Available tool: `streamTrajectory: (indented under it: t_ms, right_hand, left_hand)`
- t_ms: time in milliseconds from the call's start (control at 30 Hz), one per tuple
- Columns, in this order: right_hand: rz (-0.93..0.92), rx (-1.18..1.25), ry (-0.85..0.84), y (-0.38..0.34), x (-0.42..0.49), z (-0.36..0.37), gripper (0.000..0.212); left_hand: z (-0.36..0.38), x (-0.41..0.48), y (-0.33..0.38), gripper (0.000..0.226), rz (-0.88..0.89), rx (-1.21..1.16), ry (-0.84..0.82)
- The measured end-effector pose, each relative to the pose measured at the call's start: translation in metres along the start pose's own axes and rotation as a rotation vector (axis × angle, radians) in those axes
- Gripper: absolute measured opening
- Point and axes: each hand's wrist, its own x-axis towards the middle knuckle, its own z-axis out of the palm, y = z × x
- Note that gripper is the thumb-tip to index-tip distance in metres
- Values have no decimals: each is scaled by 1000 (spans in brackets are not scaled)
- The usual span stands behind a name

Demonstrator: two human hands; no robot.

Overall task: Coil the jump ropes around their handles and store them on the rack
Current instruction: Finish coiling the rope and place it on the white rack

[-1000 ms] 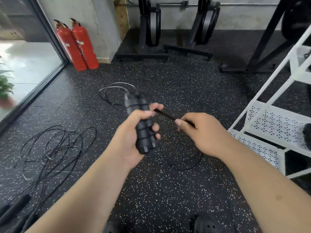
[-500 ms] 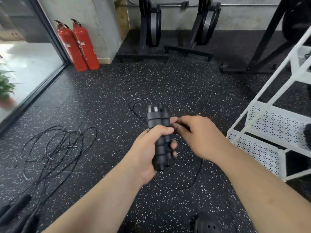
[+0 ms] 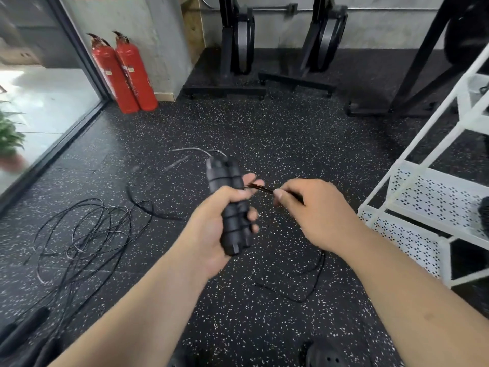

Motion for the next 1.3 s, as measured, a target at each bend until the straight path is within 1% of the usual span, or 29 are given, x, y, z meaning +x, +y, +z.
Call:
streamTrajectory:
  t_ms: [67,133,233,333,400,467,533,600,700,767,867,933,1000,1067,1167,1233,1300]
  right_hand:
    - [-24,-31,-9,-2,-1,3,24]
    - [-19,-46,-38,-2,-2,6,23]
    - [29,-49,-78,1,-2,4,34]
    - [59,-29,-108,4,0,-3,34]
    - [67,-8,-93,5,0,-7,32]
    - [64,-4,-79,5,0,-9,31]
    - [62,-8,-59,3,0,-7,32]
    - [55,-18,-35,1,0,-3,32]
    - [28,-34,-23,-2,0,3,34]
    - [26,-56,-28,0,-1,5,35]
    - [38,-46,-87,3,-1,4,30]
    - [54,-50,-122,5,0,2,35]
    - [74,-44,-138,7,1,-4,36]
    - [81,-24,-129,9,1,-9,34]
    - [74,-8,-107,8,1,-10,31]
    - [64,-21,-96,6,1,-6,31]
    - [59,-19,-81,3,1,-2,31]
  left_hand:
    - [7,-3,-12,58,-56,31,-62]
    - [10,-4,-19,55,-84,36,-86]
    - [8,-2,-12,52,-54,45,-91]
    - [-2,3,7,58,36,0,-14]
    - [-11,7,15,62,87,-50,49]
    - [-15,9,17,61,105,-92,94]
    - [-14,9,13,64,85,-93,104]
    - [-7,5,5,66,31,-51,59]
    - [7,-2,-12,60,-60,32,-53]
    - [12,-4,-23,57,-88,50,-72]
    - [12,-1,-23,52,-108,18,-57]
    - [7,1,-13,51,-62,33,-43]
    - [-1,4,1,56,6,2,33]
    - [-12,7,15,63,56,-80,124]
    - [-18,8,21,65,74,-174,203]
    - [-13,6,14,64,51,-152,203]
    - [-6,2,3,63,5,-90,145]
